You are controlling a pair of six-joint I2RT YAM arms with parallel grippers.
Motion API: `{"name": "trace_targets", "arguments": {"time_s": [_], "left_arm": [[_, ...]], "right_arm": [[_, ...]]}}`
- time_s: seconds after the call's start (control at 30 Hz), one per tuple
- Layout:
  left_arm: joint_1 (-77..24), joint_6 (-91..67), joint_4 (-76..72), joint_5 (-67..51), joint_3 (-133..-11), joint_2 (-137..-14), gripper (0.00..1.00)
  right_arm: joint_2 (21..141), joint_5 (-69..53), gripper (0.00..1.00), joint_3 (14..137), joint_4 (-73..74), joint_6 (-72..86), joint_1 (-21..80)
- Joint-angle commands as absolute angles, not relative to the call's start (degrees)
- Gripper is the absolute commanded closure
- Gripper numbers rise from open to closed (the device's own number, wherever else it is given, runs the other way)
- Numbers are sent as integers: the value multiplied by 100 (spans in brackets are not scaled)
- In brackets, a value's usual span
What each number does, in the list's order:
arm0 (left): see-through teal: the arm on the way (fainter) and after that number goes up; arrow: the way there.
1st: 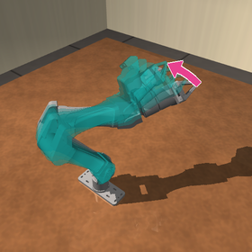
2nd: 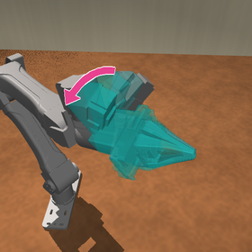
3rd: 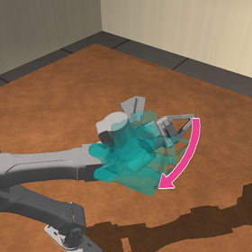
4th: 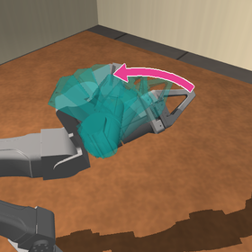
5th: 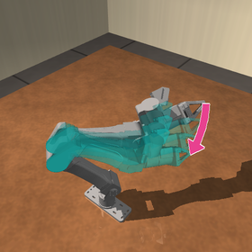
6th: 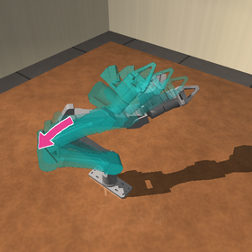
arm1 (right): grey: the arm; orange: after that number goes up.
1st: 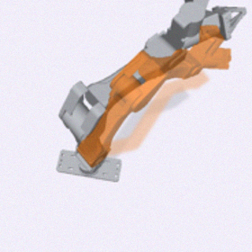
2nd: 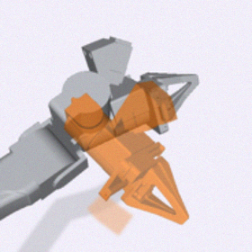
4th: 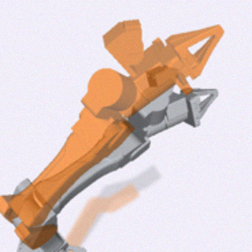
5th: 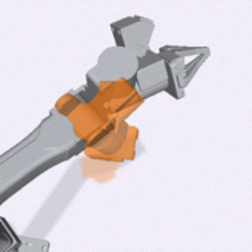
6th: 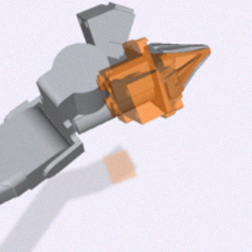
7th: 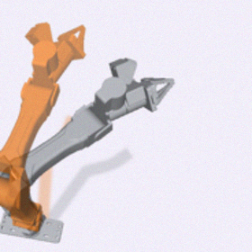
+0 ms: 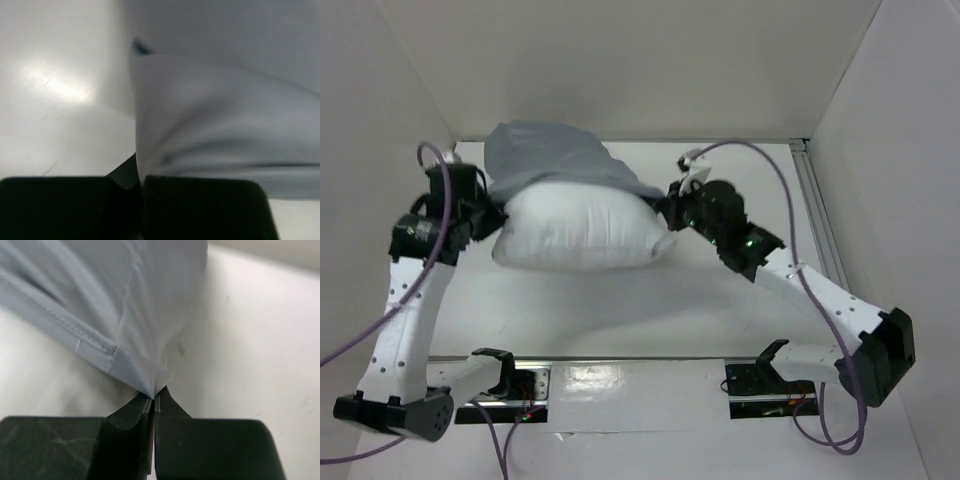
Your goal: Put the pillow into the pillowcase
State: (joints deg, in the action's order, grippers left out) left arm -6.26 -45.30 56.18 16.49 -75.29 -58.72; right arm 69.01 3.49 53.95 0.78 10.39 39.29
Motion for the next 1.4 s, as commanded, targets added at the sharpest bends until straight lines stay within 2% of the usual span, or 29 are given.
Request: {"name": "trace_targets", "arguments": {"time_s": [0.0, 0.03, 0.1, 0.13, 0.27, 0.43, 0.47, 0.57, 0.6, 0.63, 0.7, 0.77, 0.87, 1.0, 1.07, 1.13, 1.2, 1.23, 1.3, 1.37], "left_arm": [[-431, -3595, 5405, 573, -9759, -6634, 100], [-431, -3534, 5405, 67, -10765, -6818, 100], [-186, -3480, 5405, -472, -11755, -7318, 100], [-98, -3480, 5405, -901, -12708, -7487, 100], [360, -3612, 5467, -1915, -14526, -8357, 100], [360, -4305, 4256, -2643, -13485, -8288, 100], [360, -4663, 3767, -3072, -13404, -8288, 100], [781, -5613, 2449, -4423, -12869, -8280, 100], [1069, -6312, 1417, -4621, -12745, -8279, 100], [1203, -6606, 1024, -4875, -12744, -8279, 100], [1449, -7421, 425, -5166, -13050, -8428, 100], [1722, -7908, -332, -5587, -13567, -8884, 100], [1959, -8279, -537, -5844, -13999, -9395, 100], [2398, -8279, -633, -6108, -13676, -9597, 100], [2715, -8210, -633, -6231, -13528, -9659, 100], [2969, -8087, -633, -6372, -13386, -9720, 100], [3032, -7824, -232, -6564, -13386, -9921, 100], [3093, -7674, -63, -6565, -13386, -9923, 100], [3024, -7001, 654, -6496, -13088, -9984, 100], [2936, -6629, 1070, -6381, -12842, -9984, 100]], "right_arm": [[6486, 133, 100, 7177, 1175, 712, 3403], [6573, 132, 100, 8016, 1761, 712, 3297], [6784, 193, 100, 8776, 2265, 642, 2954], [6872, 193, 100, 9502, 2772, 642, 2823], [7119, 132, 100, 10537, 3462, 589, 2049], [7408, 747, 100, 10845, 3848, 264, 1819], [7514, 686, 100, 11255, 3945, 264, 1819], [8023, 239, 100, 12535, 4201, 368, 1819], [8138, 72, 100, 12838, 4201, 534, 1819], [8374, -286, 100, 13389, 4071, 649, 1819], [8603, -666, 100, 13736, 3869, 1017, 1819], [8675, -1194, 100, 13650, 3160, 1360, 1819], [8867, -1555, 100, 13806, 2324, 1660, 1819], [9185, -1705, 100, 14098, 1882, 1750, 1819], [9237, -1277, 100, 13783, 2020, 1530, 1819], [9360, -1431, 100, 13238, 2258, 1529, 1209], [9501, -2334, 100, 12233, 2225, 1992, 366], [9431, -3121, 100, 11721, 1954, 2247, 99], [9186, -3611, 100, 10284, 602, 3062, -489], [9097, -3980, 100, 10046, 72, 3383, -720]]}}
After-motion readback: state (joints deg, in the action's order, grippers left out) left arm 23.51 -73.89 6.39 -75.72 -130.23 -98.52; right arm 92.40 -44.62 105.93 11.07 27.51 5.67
